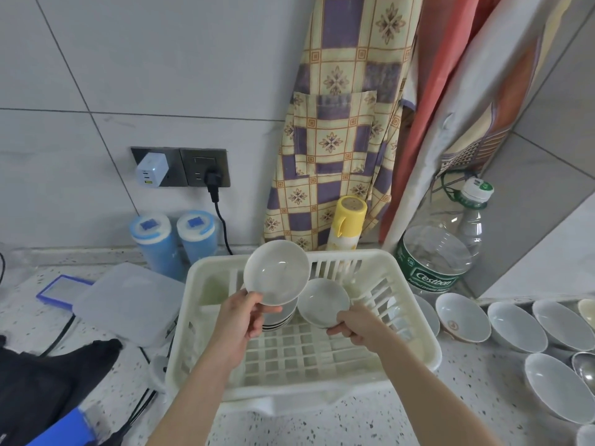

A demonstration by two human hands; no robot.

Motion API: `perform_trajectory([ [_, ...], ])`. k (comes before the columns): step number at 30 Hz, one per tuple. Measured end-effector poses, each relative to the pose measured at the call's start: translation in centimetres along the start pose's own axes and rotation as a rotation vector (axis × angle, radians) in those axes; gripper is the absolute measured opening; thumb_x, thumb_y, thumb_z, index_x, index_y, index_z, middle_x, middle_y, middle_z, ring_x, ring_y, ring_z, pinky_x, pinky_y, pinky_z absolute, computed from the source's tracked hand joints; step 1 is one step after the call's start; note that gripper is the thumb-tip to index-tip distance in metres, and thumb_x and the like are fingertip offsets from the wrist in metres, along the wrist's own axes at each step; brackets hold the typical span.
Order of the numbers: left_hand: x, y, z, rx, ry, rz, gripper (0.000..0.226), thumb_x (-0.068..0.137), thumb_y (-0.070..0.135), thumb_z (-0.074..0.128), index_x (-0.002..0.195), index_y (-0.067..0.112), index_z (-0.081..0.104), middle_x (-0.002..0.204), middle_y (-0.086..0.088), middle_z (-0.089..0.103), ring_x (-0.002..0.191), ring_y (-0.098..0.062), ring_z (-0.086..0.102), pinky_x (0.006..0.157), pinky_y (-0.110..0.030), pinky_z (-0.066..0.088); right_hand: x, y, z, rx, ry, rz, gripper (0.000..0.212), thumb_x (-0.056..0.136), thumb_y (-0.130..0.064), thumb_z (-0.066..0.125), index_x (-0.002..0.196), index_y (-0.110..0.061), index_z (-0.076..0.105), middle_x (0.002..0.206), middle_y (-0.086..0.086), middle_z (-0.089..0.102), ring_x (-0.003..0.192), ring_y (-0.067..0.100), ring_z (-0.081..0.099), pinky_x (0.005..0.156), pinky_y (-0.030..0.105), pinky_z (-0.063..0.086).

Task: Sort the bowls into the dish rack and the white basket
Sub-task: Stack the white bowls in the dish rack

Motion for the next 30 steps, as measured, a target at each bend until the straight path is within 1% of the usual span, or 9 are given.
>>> perform_trajectory([
  [3, 0.3, 0.0, 0.1, -0.002, -0.005, -0.003, 0.020, 0.092, 0.009, 0.048, 0.106, 0.003, 0.061, 0.085, -0.025, 0.074, 0.039, -0.009, 0.032, 0.037, -0.020, 0.024, -0.1, 0.1, 0.1, -0.013, -0.017, 0.005, 0.039, 0.087, 0.000, 0.040, 0.123, -0.013, 0.041, 0.068, 0.009, 0.070, 0.038, 0.006, 0.034, 0.033, 0.016, 0.020],
  [7, 0.6, 0.6, 0.3, -0.003, -0.005, 0.005, 0.016, 0.092, 0.009, 0.047, 0.100, 0.003, 0.060, 0.083, -0.024, 0.074, 0.039, -0.009, 0.030, 0.038, -0.021, 0.022, 0.0, 0.4, 0.1, -0.031, -0.017, 0.024, 0.045, 0.087, -0.002, 0.041, 0.131, -0.007, 0.040, 0.073, 0.010, 0.071, 0.042, 0.007, 0.039, 0.033, 0.016, 0.021],
  [10, 0.7, 1.0, 0.1, -0.005, -0.001, 0.019, 0.014, 0.092, 0.006, 0.047, 0.098, 0.001, 0.059, 0.081, -0.024, 0.074, 0.038, -0.009, 0.030, 0.037, -0.019, 0.022, -0.1, 0.6, 0.2, -0.015, -0.010, 0.038, 0.044, 0.088, -0.003, 0.041, 0.132, -0.006, 0.041, 0.076, 0.011, 0.071, 0.045, 0.009, 0.042, 0.033, 0.015, 0.021],
  [15, 0.6, 1.3, 0.0, -0.029, 0.005, 0.032, 0.011, 0.093, 0.005, 0.046, 0.093, 0.003, 0.057, 0.079, -0.023, 0.074, 0.038, -0.008, 0.031, 0.035, -0.018, 0.022, -0.5, 0.8, 0.2, -0.030, 0.012, 0.054, 0.044, 0.090, -0.005, 0.042, 0.133, -0.004, 0.043, 0.081, 0.010, 0.072, 0.048, 0.009, 0.046, 0.034, 0.015, 0.021],
  [22, 0.9, 1.3, -0.1, 0.011, -0.009, 0.033, 0.017, 0.093, 0.006, 0.047, 0.102, -0.002, 0.059, 0.083, -0.025, 0.074, 0.038, -0.009, 0.032, 0.036, -0.019, 0.024, -1.2, 0.8, 0.7, -0.024, 0.005, 0.063, 0.040, 0.091, -0.006, 0.041, 0.131, -0.009, 0.044, 0.090, 0.009, 0.072, 0.047, 0.010, 0.049, 0.034, 0.015, 0.021],
  [28, 1.1, 0.9, 0.1, 0.020, -0.044, 0.020, 0.017, 0.093, 0.007, 0.048, 0.104, 0.002, 0.060, 0.083, -0.025, 0.074, 0.038, -0.009, 0.032, 0.036, -0.019, 0.025, -1.8, 0.8, 1.0, 0.006, -0.008, 0.071, 0.032, 0.093, -0.009, 0.043, 0.125, -0.012, 0.044, 0.094, 0.009, 0.072, 0.044, 0.010, 0.050, 0.035, 0.016, 0.021],
  [30, 1.1, 0.9, 0.2, 0.022, -0.054, 0.023, 0.017, 0.093, 0.007, 0.049, 0.104, 0.003, 0.061, 0.083, -0.025, 0.074, 0.038, -0.009, 0.032, 0.035, -0.019, 0.026, -1.9, 1.0, 1.0, 0.010, -0.018, 0.075, 0.033, 0.093, -0.010, 0.044, 0.126, -0.012, 0.044, 0.097, 0.008, 0.071, 0.045, 0.010, 0.052, 0.036, 0.015, 0.021],
])
Point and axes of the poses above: each hand's wrist, its own x-axis towards the middle knuckle, its own z-axis out of the palm, y = z × x, the point moved 9 cm from there along x, towards the middle knuckle
